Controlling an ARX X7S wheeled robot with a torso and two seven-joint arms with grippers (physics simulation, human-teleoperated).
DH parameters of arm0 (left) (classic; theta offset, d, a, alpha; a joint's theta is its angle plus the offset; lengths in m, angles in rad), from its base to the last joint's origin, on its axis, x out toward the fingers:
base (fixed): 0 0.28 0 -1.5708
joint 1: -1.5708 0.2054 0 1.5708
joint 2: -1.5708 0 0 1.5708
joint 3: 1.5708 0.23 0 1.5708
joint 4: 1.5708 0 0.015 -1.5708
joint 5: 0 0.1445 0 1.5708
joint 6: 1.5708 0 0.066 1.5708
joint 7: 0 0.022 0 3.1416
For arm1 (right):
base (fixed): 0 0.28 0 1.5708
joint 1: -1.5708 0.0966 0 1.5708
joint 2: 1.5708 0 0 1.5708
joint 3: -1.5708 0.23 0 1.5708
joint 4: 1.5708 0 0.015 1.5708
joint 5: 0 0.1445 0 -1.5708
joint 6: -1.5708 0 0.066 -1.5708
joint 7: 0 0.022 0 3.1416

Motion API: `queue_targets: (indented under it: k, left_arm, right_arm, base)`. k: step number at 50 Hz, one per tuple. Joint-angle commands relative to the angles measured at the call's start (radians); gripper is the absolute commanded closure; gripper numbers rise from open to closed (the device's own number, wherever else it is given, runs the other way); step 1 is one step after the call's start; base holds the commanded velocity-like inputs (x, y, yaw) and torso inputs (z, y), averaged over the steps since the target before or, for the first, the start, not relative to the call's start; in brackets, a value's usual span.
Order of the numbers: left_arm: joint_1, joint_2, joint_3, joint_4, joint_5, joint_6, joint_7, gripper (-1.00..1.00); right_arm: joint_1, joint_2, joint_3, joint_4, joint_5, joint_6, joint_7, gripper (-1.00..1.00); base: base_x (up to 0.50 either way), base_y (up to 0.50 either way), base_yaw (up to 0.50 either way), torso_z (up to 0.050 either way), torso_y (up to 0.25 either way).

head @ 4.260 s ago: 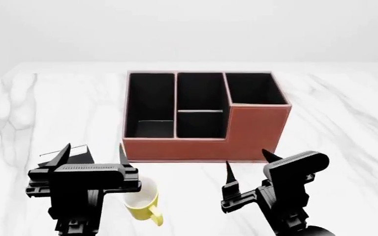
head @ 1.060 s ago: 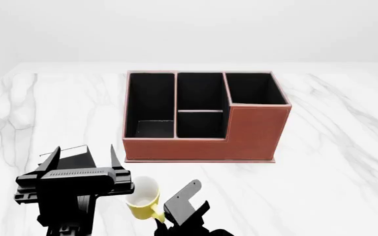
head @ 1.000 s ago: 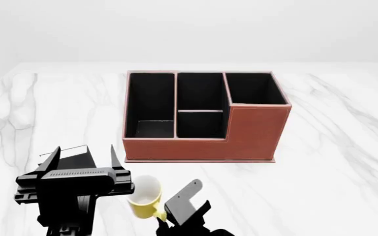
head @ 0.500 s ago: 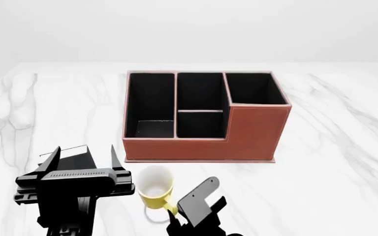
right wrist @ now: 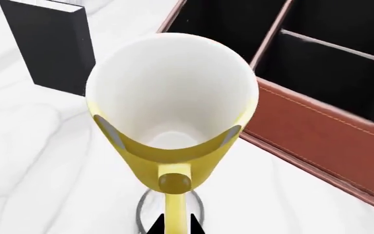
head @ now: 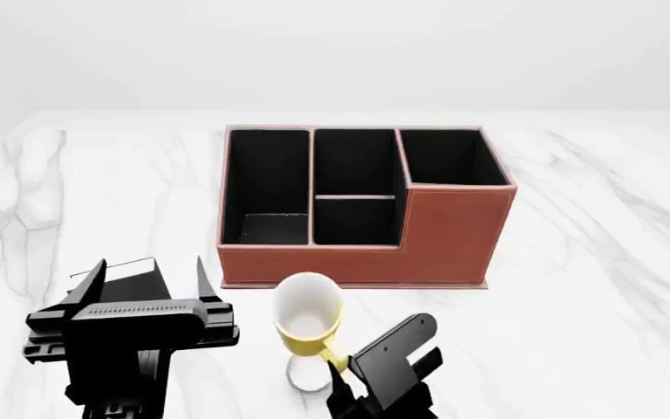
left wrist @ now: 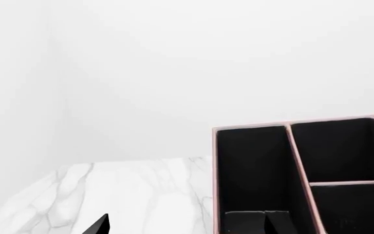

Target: Pick up the yellow and white mug and place it to the right of the caddy.

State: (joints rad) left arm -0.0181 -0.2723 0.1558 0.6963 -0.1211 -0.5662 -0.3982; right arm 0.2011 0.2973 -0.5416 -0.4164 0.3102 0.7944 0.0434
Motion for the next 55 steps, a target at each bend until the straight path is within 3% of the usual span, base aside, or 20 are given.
queue_targets:
  k: [1, 55]
  left_arm:
    - [0.000, -0.004, 0.003, 0.006, -0.002, -0.004, -0.007, -1.00]
    - [-0.012, -0.020, 0.021, 0.020, -0.012, -0.025, -0.034, -1.00]
  right_arm:
    - [-0.033, 0.041, 0.079, -0.086, 0.016, 0.025, 0.031, 1.00]
    - [-0.205, 0.133, 0.532, -0.202, 0.115, 0.024, 0.197, 1.00]
  base:
    - [0.00, 0.00, 0.00, 0.000, 0.000]
    - [0.00, 0.00, 0.00, 0.000, 0.001]
